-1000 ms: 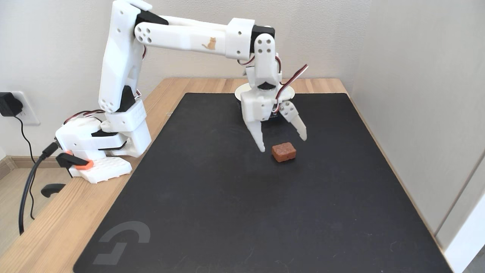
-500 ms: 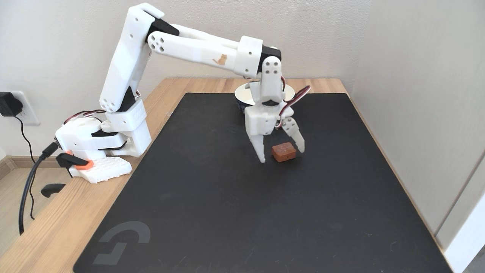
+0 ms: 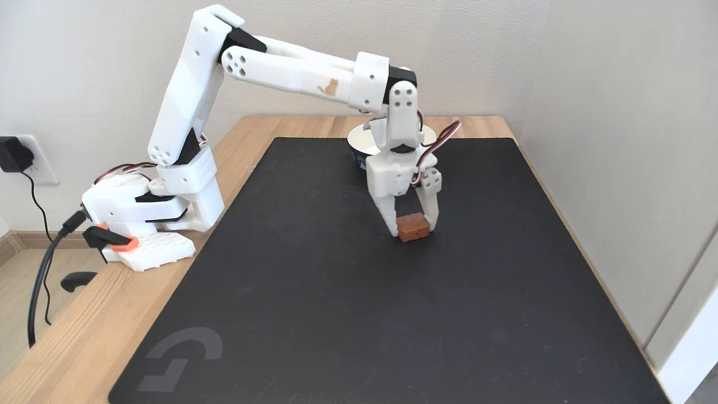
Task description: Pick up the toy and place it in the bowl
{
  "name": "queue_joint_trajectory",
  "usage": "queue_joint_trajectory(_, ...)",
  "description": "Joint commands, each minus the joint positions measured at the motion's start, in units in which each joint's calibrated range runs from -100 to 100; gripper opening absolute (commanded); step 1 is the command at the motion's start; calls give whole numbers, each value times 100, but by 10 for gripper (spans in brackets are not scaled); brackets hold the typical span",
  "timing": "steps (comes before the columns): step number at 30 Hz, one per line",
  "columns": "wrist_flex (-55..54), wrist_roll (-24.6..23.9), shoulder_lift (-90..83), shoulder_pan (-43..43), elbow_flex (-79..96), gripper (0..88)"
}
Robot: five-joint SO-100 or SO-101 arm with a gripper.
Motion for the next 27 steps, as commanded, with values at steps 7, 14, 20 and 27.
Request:
queue_joint_trajectory(7, -549, -50, -459, -427, -359, 22)
queue_joint_trajectory(14, -1108, -854, -2718, -1841, 137, 22)
queue_joint_trajectory(20, -2565, -1465, -3968, -2468, 2787, 22)
queue_joint_trajectory(27, -4927, -2211, -4194, -3121, 5211, 22)
